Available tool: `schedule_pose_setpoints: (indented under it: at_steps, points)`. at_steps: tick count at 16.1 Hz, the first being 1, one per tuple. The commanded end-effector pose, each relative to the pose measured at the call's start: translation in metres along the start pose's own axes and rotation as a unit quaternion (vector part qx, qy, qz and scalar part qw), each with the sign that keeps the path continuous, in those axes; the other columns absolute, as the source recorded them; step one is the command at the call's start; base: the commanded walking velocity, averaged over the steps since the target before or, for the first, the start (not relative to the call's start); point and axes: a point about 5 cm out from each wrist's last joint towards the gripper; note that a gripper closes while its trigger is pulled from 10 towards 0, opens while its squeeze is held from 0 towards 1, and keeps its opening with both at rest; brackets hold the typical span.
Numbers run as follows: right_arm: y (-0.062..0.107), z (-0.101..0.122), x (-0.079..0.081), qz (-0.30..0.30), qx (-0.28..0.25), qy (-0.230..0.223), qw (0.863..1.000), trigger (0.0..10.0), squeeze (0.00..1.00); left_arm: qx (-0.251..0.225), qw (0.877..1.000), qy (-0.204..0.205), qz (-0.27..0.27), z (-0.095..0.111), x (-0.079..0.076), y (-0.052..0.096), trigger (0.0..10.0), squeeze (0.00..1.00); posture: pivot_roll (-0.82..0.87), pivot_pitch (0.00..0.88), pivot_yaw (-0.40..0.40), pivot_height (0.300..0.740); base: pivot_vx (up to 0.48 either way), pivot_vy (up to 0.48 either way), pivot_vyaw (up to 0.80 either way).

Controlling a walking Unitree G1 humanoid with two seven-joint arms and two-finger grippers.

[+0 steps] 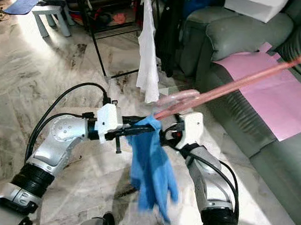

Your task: Hang hanger

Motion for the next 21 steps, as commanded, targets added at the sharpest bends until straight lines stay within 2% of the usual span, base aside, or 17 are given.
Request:
schedule_pose_setpoints:
  at_steps: [1, 3, 8, 10, 15, 18, 21]
  points:
    - [0.003, -0.004, 0.005, 0.020, 0.012, -0.006, 1.000, 10.0, 0.00, -0.006, 1.000, -0.024, -0.001, 0.007, 0.004, -0.001, 0.0, 0.00, -0.07, 0.178, 0.031, 0.740, 0.000, 0.000, 0.00]
    - [0.008, -0.011, 0.008, 0.041, 0.030, -0.009, 0.999, 10.0, 0.00, -0.023, 0.999, -0.038, 0.011, 0.017, 0.011, -0.005, 0.0, 0.00, -0.07, 0.179, 0.033, 0.740, 0.000, 0.000, 0.00]
    - [0.013, -0.004, 0.002, 0.022, 0.019, 0.012, 1.000, 10.0, 0.00, 0.048, 0.995, -0.085, 0.015, -0.001, 0.021, 0.007, 0.0, 0.00, -0.07, 0.179, 0.042, 0.740, 0.000, 0.000, 0.00]
    - [0.018, -0.005, -0.002, 0.020, 0.023, 0.010, 0.999, 10.0, 0.00, 0.046, 0.995, -0.082, 0.021, 0.000, 0.023, 0.009, 0.0, 0.00, -0.07, 0.180, 0.043, 0.740, 0.000, 0.000, 0.00]
    - [0.012, -0.006, -0.005, 0.013, 0.026, 0.024, 0.999, 10.0, 0.00, -0.042, 0.997, -0.070, -0.011, 0.030, 0.019, -0.001, 0.0, 0.00, -0.06, 0.174, 0.038, 0.740, 0.000, 0.000, 0.00]
    - [0.010, -0.005, -0.008, 0.009, 0.025, 0.031, 0.999, 10.0, 0.00, -0.048, 0.996, -0.075, -0.027, 0.036, 0.016, 0.001, 0.0, 0.00, -0.06, 0.172, 0.034, 0.740, 0.000, 0.000, 0.00]
    - [0.011, -0.008, -0.011, -0.002, 0.031, 0.035, 0.999, 10.0, 0.00, -0.095, 0.993, -0.071, -0.019, 0.061, 0.022, -0.001, 0.0, 0.00, -0.05, 0.172, 0.032, 0.740, 0.000, 0.000, 0.00]
Point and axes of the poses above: a point about 5 cm out from each wrist's last joint towards the gripper, its own y axis pointing back from the gripper into the wrist, its own z axis along the axis of the wrist's last joint, x = y × z, and after that the axes turned 2 degrees about -y, right-handed
